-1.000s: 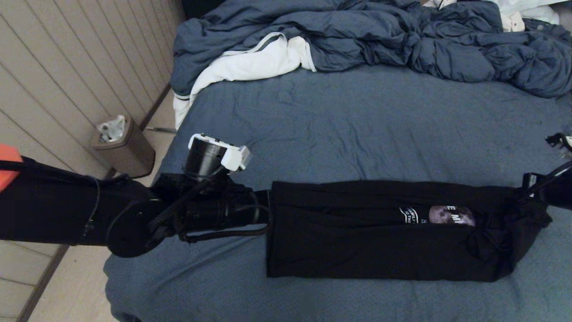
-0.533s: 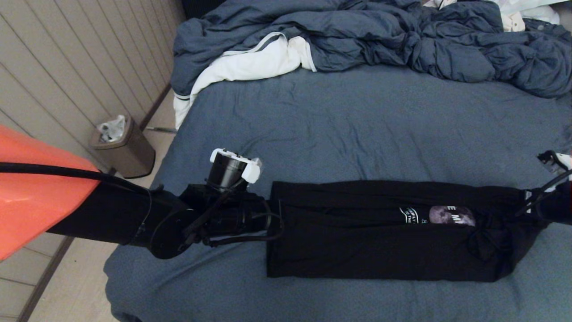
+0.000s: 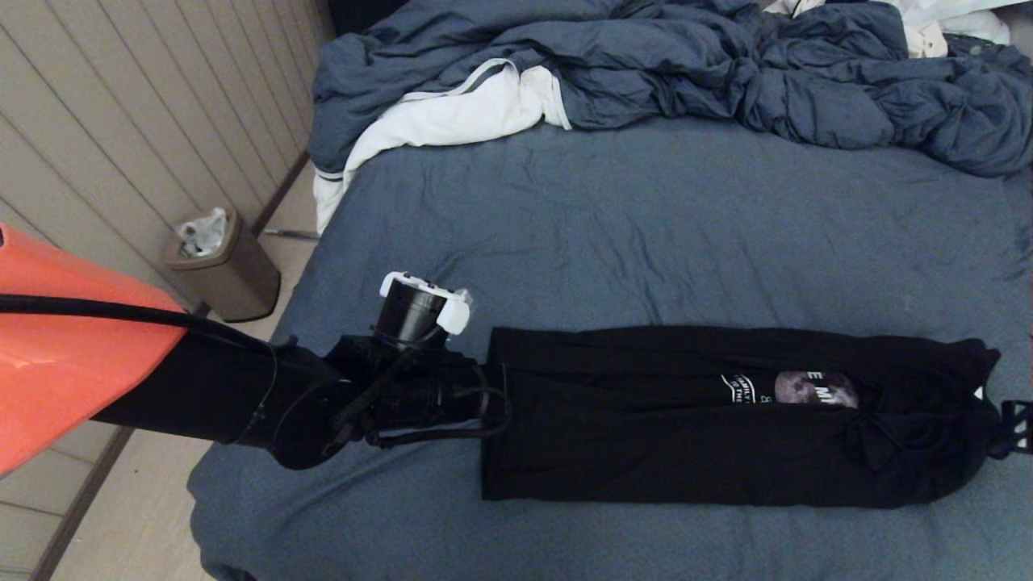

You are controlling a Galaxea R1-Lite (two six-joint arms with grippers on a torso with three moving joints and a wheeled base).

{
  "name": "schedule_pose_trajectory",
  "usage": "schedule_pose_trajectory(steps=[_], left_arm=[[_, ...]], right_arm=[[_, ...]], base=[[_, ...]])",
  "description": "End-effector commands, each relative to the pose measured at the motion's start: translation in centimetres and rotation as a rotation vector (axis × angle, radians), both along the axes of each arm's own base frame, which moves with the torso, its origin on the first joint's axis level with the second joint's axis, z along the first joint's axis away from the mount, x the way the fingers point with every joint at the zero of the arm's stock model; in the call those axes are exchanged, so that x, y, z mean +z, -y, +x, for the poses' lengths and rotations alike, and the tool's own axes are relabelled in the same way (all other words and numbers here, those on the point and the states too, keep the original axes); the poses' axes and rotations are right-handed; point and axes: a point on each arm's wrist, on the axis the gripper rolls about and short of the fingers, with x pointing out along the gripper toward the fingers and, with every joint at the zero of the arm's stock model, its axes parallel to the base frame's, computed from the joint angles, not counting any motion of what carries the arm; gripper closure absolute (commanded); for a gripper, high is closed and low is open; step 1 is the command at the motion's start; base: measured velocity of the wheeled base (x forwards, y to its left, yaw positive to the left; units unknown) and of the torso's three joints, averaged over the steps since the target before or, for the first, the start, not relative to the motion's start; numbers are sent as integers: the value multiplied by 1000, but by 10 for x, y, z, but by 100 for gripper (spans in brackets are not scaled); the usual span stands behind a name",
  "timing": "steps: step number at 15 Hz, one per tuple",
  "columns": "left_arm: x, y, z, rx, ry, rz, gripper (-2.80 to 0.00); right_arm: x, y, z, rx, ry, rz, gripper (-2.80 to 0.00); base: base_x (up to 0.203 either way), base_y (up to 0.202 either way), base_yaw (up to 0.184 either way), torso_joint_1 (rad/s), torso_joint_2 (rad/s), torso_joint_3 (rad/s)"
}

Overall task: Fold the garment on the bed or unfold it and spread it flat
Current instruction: Unford the black T-shirt

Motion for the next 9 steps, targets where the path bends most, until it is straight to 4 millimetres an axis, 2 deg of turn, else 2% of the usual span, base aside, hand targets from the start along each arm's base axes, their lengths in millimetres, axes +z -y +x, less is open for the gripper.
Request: schedule_pose_trajectory(steps=[1, 3, 6, 7, 9], left_arm=[[3, -2, -1, 5, 1, -11, 0], [4, -3, 1, 11, 5, -13, 0], [10, -3, 1, 14, 19, -24, 0], [13, -3, 1, 13, 25, -30, 0], [25, -10, 0, 38, 31, -69, 0]], right_arm=[[-20, 13, -19, -58, -26, 22, 0], [-22, 25, -42, -99, -1, 28, 0], [-12, 39, -84, -151, 71, 18, 0], [-4, 39, -92, -145, 110, 7, 0], [14, 32, -97, -102, 177, -25, 0]], base=[[0, 0, 0, 0, 0, 0], [0, 0, 0, 0, 0, 0], [0, 0, 0, 0, 0, 0], [0, 0, 0, 0, 0, 0], [0, 0, 0, 0, 0, 0]])
